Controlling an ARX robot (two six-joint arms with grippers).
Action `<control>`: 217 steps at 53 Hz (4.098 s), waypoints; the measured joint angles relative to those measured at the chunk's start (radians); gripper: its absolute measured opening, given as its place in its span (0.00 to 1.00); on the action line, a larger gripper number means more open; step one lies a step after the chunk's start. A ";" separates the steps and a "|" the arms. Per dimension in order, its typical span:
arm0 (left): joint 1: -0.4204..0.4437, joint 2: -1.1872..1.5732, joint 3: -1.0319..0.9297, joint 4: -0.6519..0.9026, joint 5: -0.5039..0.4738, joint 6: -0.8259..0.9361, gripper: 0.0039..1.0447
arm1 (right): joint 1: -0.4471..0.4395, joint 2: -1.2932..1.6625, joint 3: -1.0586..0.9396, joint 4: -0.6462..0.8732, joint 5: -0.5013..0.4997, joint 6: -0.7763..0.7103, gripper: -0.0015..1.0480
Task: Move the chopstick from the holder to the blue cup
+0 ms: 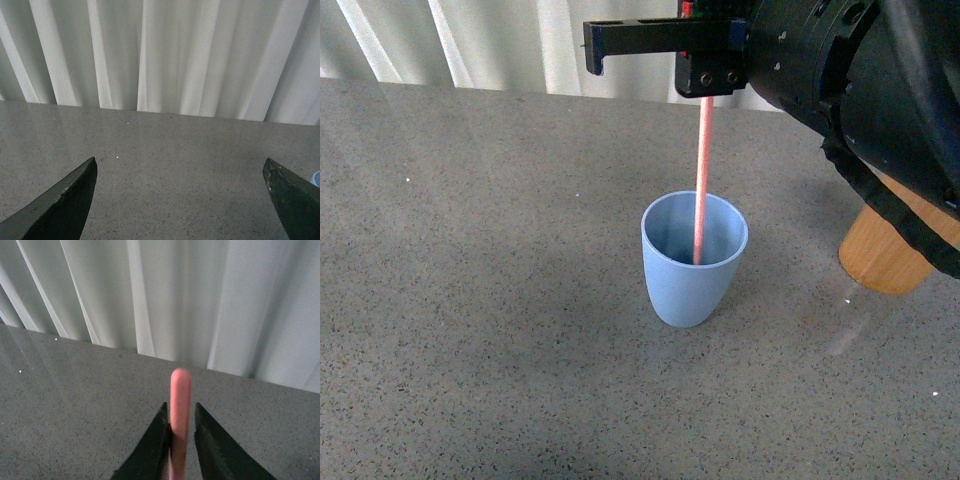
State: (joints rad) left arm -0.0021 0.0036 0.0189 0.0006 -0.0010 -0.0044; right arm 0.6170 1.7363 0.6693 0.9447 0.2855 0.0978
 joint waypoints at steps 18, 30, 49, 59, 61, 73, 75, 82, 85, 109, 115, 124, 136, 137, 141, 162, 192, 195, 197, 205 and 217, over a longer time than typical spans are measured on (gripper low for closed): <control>0.000 0.000 0.000 0.000 0.000 0.000 0.94 | -0.008 -0.039 -0.003 -0.027 -0.003 0.016 0.77; 0.000 0.000 0.000 0.000 0.000 0.000 0.94 | -0.022 -0.111 -0.004 -0.064 -0.003 0.011 0.90; 0.000 0.000 0.000 0.000 0.000 0.000 0.94 | -0.209 -0.445 -0.116 -0.244 0.118 -0.028 0.90; 0.000 0.000 0.000 0.000 -0.001 0.000 0.94 | -0.357 -0.665 -0.201 -0.386 0.155 -0.041 0.90; 0.000 0.000 0.000 0.000 0.001 0.000 0.94 | -0.358 -0.670 -0.201 -0.386 0.151 -0.042 0.90; 0.000 0.000 0.000 0.000 0.000 0.000 0.94 | -0.391 -0.693 -0.256 -0.317 -0.043 -0.075 0.76; 0.000 0.000 0.000 0.000 0.000 0.000 0.94 | -0.401 -0.711 -0.280 -0.309 -0.077 -0.080 0.71; 0.000 0.000 0.000 0.000 0.001 0.000 0.94 | -0.446 -0.786 -0.375 -0.298 -0.120 -0.091 0.49; 0.000 0.000 0.000 0.000 0.001 0.000 0.94 | -0.469 -0.825 -0.418 -0.297 -0.137 -0.092 0.36; 0.000 0.000 0.000 0.000 0.000 0.000 0.94 | -0.614 -1.094 -0.587 -0.393 -0.281 -0.097 0.01; 0.000 0.000 0.000 0.000 0.001 0.000 0.94 | -0.614 -1.155 -0.606 -0.433 -0.284 -0.097 0.01; 0.000 0.000 0.000 0.000 0.000 0.000 0.94 | -0.615 -1.230 -0.626 -0.488 -0.284 -0.097 0.01; 0.000 0.000 0.000 0.000 0.001 0.000 0.94 | -0.615 -1.338 -0.652 -0.546 -0.284 -0.097 0.01; 0.000 0.000 0.000 0.000 0.000 0.000 0.94 | -0.615 -1.349 -0.652 -0.555 -0.284 -0.097 0.01; 0.000 0.000 0.000 0.000 0.001 0.000 0.94 | -0.615 -1.393 -0.652 -0.597 -0.284 -0.097 0.01; 0.000 0.000 0.000 0.000 0.001 0.000 0.94 | -0.615 -1.541 -0.652 -0.745 -0.284 -0.097 0.01; 0.000 -0.001 0.000 0.000 0.001 0.000 0.94 | -0.615 -1.732 -0.652 -0.943 -0.284 -0.097 0.17; 0.000 -0.001 0.000 0.000 0.001 0.000 0.94 | -0.615 -1.732 -0.652 -0.943 -0.284 -0.097 0.25; 0.000 -0.001 0.000 0.000 0.001 0.000 0.94 | -0.615 -1.732 -0.652 -0.943 -0.284 -0.097 0.32; 0.000 -0.001 0.000 0.000 0.001 0.000 0.94 | -0.615 -1.732 -0.652 -0.943 -0.284 -0.097 0.59; 0.000 -0.001 0.000 0.000 0.001 0.000 0.94 | -0.615 -1.732 -0.652 -0.943 -0.284 -0.096 0.92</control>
State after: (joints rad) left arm -0.0021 0.0025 0.0189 0.0006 -0.0002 -0.0044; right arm 0.0021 0.0044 0.0174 0.0017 0.0017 0.0017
